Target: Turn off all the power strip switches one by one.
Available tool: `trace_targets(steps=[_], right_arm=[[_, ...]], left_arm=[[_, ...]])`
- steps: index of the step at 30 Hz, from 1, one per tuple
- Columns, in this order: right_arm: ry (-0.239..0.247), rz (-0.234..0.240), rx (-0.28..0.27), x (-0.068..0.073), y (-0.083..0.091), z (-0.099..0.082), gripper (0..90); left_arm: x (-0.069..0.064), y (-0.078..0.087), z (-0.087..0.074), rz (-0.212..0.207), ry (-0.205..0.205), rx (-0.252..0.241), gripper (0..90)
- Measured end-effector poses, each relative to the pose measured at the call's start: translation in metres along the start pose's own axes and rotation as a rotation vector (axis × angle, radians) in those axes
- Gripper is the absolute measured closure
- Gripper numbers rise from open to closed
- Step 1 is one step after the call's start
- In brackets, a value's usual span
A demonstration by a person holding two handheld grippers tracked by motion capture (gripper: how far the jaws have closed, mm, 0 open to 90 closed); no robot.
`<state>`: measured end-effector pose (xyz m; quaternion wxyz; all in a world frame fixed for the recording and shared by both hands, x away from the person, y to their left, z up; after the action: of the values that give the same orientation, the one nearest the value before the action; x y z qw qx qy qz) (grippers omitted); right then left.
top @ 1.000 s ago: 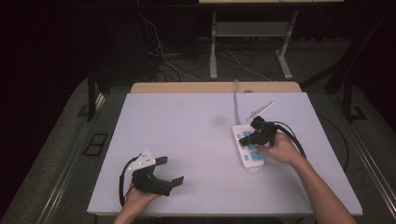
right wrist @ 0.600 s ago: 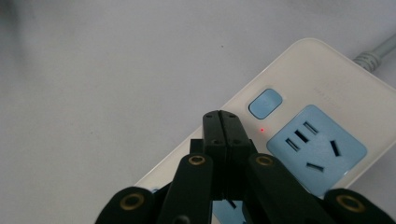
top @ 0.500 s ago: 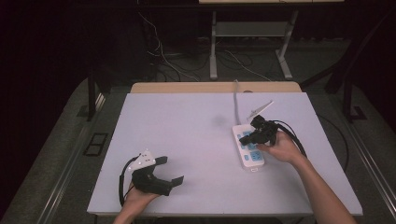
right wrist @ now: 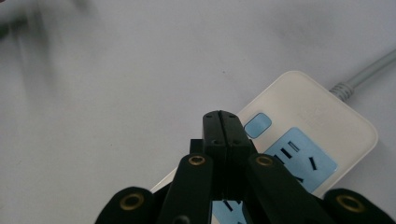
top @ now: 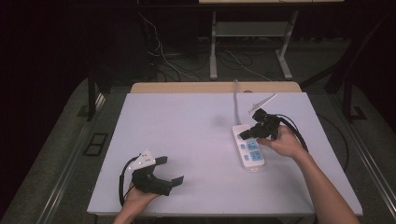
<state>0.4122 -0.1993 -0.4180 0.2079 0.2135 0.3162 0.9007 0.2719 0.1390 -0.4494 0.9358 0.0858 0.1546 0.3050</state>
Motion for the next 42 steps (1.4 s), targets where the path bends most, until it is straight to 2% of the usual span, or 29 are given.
trace_targets(steps=[12,23,42], right_arm=[[0.011,-0.021,0.016,-0.003,0.004,0.01,90.0],[0.022,-0.039,0.009,-0.007,0.009,0.028,90.0],[0.004,-0.04,0.076,-0.022,-0.016,0.019,90.0]], left_arm=[[0.0,0.001,0.0,0.002,0.0,-0.002,0.0],[0.001,0.001,0.001,0.002,-0.001,-0.003,0.0],[0.001,0.002,0.001,0.001,0.001,-0.007,0.0]])
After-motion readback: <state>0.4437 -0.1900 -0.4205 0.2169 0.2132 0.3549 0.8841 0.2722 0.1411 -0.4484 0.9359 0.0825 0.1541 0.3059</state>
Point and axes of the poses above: each handheld gripper's, and its own axes: y roughly backward along the jaws, z roughly out of its top, x roughly to its left, the point moved 4 cm from there along -y, roughly forward along the jaws, and after that the axes turned 11 degrees about -x, right-handed, at the moved point
